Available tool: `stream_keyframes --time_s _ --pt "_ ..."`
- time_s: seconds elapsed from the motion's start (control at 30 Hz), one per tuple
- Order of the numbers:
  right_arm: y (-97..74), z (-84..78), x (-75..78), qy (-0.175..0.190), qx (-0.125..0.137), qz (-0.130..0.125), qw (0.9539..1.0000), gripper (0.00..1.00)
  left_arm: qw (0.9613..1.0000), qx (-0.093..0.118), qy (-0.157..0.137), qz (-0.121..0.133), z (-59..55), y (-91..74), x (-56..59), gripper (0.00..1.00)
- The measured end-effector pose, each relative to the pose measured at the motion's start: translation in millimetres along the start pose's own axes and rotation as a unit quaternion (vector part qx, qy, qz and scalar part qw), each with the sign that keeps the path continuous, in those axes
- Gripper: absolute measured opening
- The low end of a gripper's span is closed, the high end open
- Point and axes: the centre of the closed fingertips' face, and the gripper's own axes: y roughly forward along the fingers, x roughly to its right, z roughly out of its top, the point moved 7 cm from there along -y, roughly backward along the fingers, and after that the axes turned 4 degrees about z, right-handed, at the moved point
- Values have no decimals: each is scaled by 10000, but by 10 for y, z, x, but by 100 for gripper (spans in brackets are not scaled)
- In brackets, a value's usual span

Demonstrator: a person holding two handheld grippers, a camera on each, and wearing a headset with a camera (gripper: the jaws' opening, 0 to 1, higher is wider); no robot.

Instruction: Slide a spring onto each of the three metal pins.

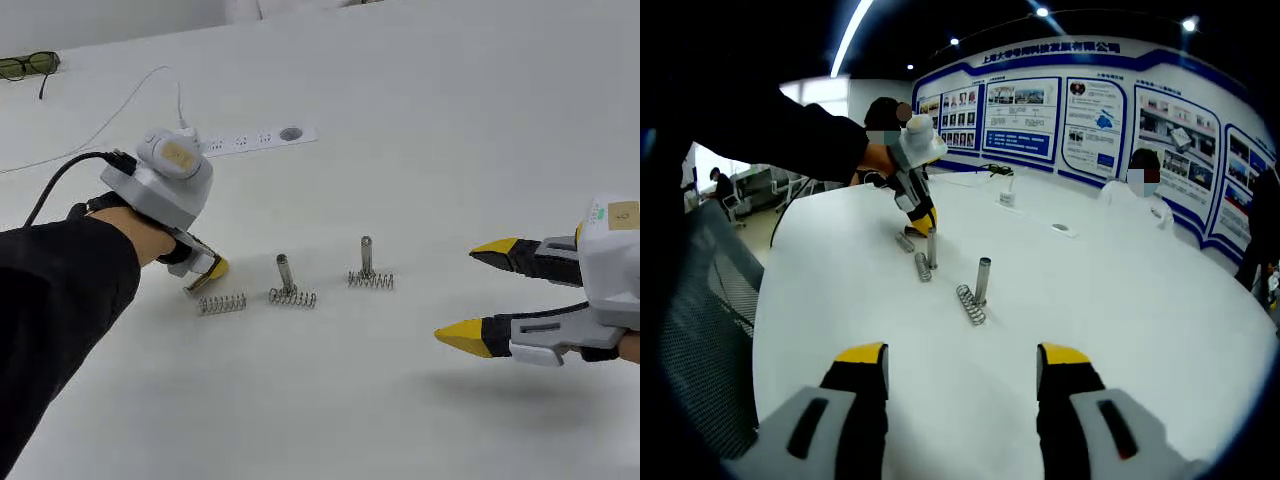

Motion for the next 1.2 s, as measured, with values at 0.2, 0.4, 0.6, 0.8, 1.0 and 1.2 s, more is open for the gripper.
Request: stream_keyframes --time_s 0.2,0.4,0.6,0.8,1.0,1.2 --pt "1 0 4 -8 -9 -2 10000 61 10000 -48 38 9 1 5 3 9" --pt "0 9 9 -16 -4 -14 10000 60 9997 -2 -232 41 -14 -3 3 7" --pt "7 9 3 -29 -30 -10 10000 60 9992 146 -366 44 -10 -70 14 7" --pt "16 44 -21 -86 -41 12 10000 60 9983 364 -458 68 43 -185 9 7" --pt "16 94 -60 -156 -40 37 9999 60 9972 552 -501 81 33 -333 75 7" --pt "27 154 -116 -264 -60 85 9996 60 9956 709 -599 111 -40 -471 117 7"
